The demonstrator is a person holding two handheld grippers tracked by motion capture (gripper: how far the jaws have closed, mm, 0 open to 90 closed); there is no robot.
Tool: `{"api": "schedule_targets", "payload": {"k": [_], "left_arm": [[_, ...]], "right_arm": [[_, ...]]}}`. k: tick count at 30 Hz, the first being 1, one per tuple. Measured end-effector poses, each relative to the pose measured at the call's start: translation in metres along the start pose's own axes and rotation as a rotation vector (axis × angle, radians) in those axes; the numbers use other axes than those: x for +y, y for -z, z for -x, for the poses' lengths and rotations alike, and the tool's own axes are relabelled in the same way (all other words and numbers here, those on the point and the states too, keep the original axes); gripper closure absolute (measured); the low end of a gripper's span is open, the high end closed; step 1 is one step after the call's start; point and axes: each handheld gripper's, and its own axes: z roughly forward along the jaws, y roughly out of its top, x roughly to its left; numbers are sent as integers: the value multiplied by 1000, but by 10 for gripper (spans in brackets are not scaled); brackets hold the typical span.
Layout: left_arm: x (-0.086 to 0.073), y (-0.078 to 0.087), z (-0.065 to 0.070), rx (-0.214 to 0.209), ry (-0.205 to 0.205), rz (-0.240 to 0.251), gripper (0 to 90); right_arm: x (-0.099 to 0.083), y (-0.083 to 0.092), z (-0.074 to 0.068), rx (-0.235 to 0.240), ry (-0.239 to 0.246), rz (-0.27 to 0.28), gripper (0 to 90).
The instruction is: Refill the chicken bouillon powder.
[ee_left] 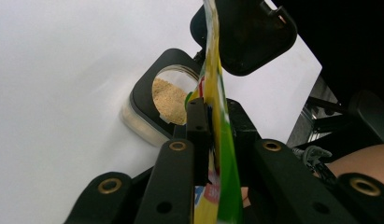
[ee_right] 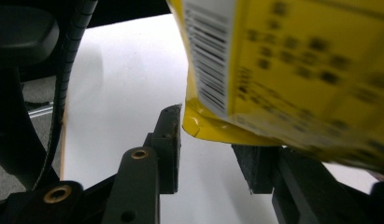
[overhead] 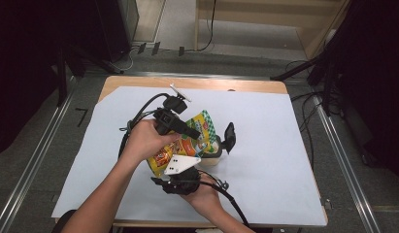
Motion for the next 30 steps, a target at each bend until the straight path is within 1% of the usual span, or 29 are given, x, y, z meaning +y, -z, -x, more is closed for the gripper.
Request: {"api": "schedule_targets", "payload": {"k": [1, 3, 9, 12, 17, 18, 24, 26, 28, 30], "left_arm": [[0, 0, 0, 0, 0, 0, 846], [-1, 0, -3, -9, -17, -10, 858], [-4, 2, -7, -24, -20, -12, 886], [-6, 5, -11, -49, -25, -15, 899], [-8, 7, -15, -57, -11, -13, 900], [-8, 8, -16, -55, -7, -6, 900], [-10, 11, -17, -61, -5, -5, 900], [-10, 12, -17, -60, -8, -4, 900], [-10, 15, -18, -65, -23, 4, 900], [-11, 17, -18, -68, -22, 7, 900]], "right_arm": [[0, 0, 0, 0, 0, 0, 642], [-2, -2, 2, -9, -5, -13, 634], [-4, -3, 4, -20, -4, -27, 634], [-5, -5, 5, -27, -4, -37, 634], [-6, -5, 7, -34, -13, -42, 630], [-7, -5, 7, -36, -14, -42, 629], [-7, -5, 8, -41, -20, -49, 627], [-7, -6, 9, -41, -20, -51, 626], [-7, -6, 9, -49, -27, -57, 624], [-7, -6, 10, -57, -36, -60, 621]]}}
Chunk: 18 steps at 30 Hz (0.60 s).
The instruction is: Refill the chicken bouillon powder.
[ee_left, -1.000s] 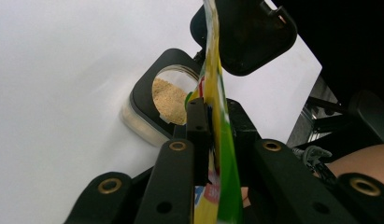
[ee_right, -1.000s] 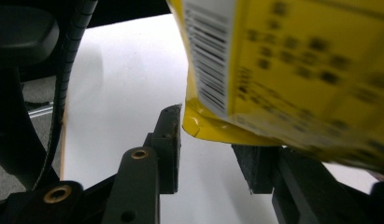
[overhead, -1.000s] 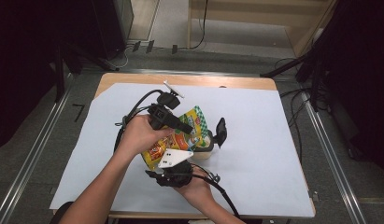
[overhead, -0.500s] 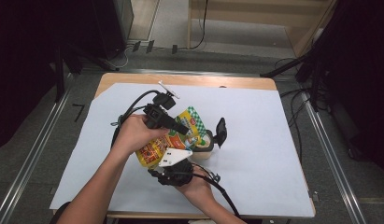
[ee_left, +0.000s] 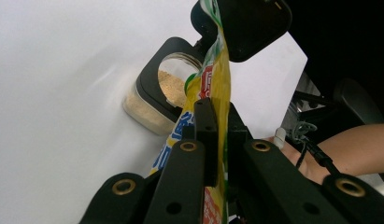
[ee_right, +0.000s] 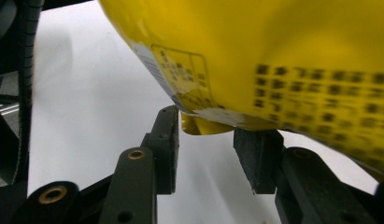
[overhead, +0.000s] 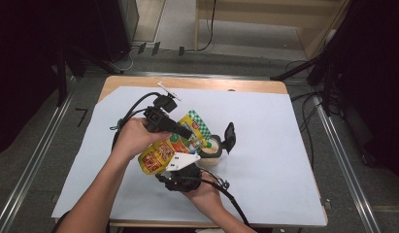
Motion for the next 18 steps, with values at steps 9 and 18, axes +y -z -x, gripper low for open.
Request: {"api": "schedule_targets", "payload": {"k": [9, 18], "left_arm": [[-2, 11, -3, -27, 0, 25, 900], [-5, 25, -5, -60, -12, 59, 900]], "right_arm": [[2, 3, 2, 6, -24, 23, 592], [4, 7, 3, -11, -37, 40, 569]]}}
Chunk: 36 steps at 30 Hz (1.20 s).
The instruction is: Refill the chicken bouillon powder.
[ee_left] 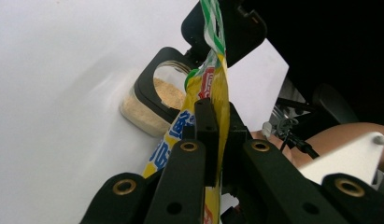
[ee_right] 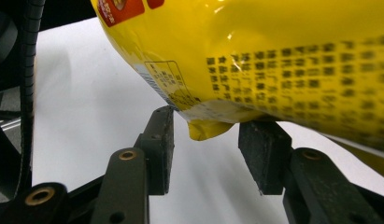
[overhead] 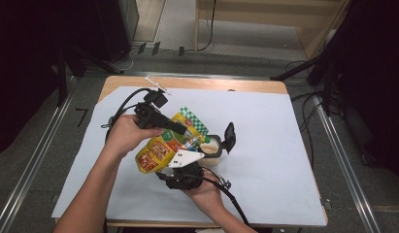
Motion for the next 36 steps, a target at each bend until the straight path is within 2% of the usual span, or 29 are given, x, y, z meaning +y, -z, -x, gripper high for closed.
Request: {"api": "schedule_targets", "payload": {"k": [4, 5, 8, 13, 18, 23, 24, 27, 36], "left_arm": [[-3, 8, -1, -24, 2, 18, 900], [-5, 12, -3, -39, 4, 34, 900], [-7, 19, -4, -48, 5, 60, 900], [-9, 27, -6, -33, 5, 86, 900], [-12, 37, -13, -30, 19, 128, 900], [-13, 40, -18, -28, 27, 155, 900], [-14, 42, -20, -24, 25, 180, 900], [-14, 44, -23, -21, 25, 202, 900], [-21, 54, -45, -15, 85, 271, 900]], "right_arm": [[1, 3, 1, -17, -9, 11, 559], [2, 3, 1, -14, -14, 14, 556], [3, 5, 1, -18, -17, 27, 542], [6, 9, 4, -12, -45, 53, 534], [8, 15, 14, -12, -98, 71, 537], [9, 18, 17, -16, -98, 77, 534], [9, 19, 18, -13, -96, 79, 535], [9, 19, 18, -12, -99, 75, 535], [8, 18, 18, -9, -88, 61, 535]]}}
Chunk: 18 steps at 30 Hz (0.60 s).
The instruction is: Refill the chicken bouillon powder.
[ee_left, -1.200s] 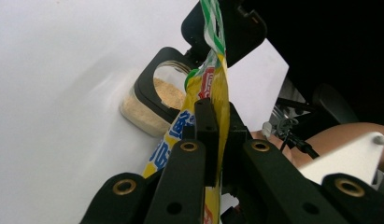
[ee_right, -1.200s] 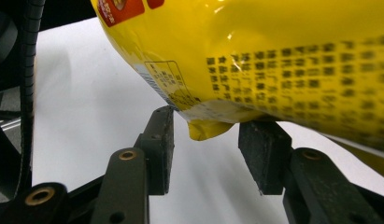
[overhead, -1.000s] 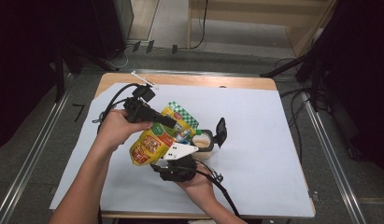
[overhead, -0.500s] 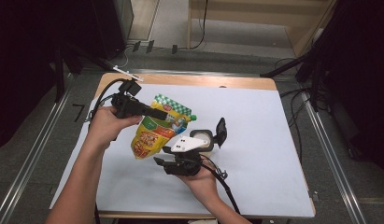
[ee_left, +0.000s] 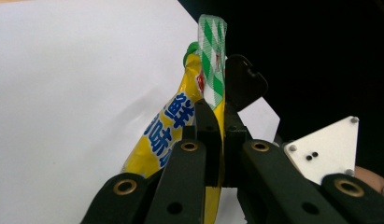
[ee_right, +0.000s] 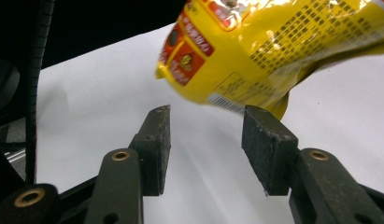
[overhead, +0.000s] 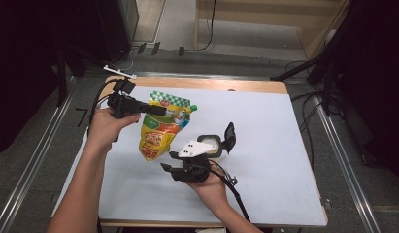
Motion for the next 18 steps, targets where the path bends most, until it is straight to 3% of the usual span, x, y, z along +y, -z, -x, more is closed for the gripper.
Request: {"api": "schedule_targets", "payload": {"k": [8, 14, 18], "left_arm": [[-2, -1, -21, 31, 53, 37, 900], [0, -7, -29, 44, 44, 48, 900], [1, -9, -33, 64, 16, 92, 900]], "right_arm": [[-2, -1, -1, 1, 3, -8, 534], [-3, 0, 0, 2, -4, -9, 531], [-3, 4, 0, -11, 4, -4, 531]]}}
